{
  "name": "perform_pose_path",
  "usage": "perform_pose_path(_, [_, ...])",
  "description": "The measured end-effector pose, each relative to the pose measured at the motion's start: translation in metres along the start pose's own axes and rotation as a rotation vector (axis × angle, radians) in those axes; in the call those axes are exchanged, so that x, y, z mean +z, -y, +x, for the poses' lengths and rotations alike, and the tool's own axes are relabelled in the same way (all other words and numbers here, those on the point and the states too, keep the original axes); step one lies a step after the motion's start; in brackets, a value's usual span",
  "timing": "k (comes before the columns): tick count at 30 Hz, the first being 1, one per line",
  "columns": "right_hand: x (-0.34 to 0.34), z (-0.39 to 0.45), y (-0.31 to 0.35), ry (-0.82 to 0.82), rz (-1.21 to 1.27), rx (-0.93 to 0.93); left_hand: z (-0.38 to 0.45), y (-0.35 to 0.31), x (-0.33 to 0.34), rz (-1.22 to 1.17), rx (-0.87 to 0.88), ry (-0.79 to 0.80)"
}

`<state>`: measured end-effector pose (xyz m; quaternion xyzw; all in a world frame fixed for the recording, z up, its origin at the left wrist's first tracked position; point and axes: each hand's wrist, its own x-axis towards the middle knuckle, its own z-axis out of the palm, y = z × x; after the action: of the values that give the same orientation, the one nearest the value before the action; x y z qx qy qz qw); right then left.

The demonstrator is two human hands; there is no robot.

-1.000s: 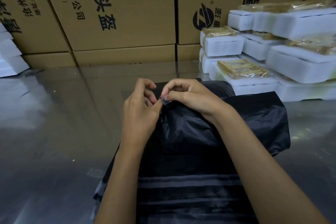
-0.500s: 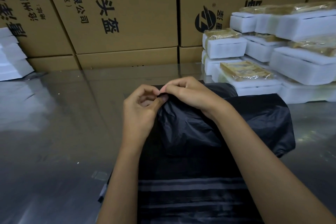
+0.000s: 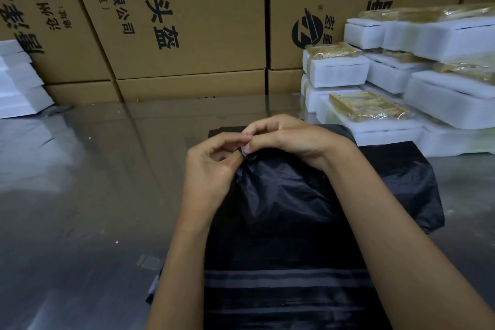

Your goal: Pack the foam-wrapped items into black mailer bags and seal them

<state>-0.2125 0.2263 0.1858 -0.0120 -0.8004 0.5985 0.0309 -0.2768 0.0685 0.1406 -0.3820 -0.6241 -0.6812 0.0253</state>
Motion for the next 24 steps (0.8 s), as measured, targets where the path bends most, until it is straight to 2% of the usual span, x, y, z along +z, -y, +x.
perform_pose_path(6, [-0.001,-0.001,-0.001,0.031,-0.011,-0.026,-0.001,0.0,0.0,-0.046,-0.063,0.0])
perform_pose_path(14, [0.0,-0.002,-0.001,0.001,0.007,-0.084,0.001,0.004,-0.001,-0.091,-0.06,-0.007])
perform_pose_path(24, [0.013,0.004,0.005,-0.118,-0.038,-0.085,0.004,0.007,0.0,-0.124,-0.056,-0.024])
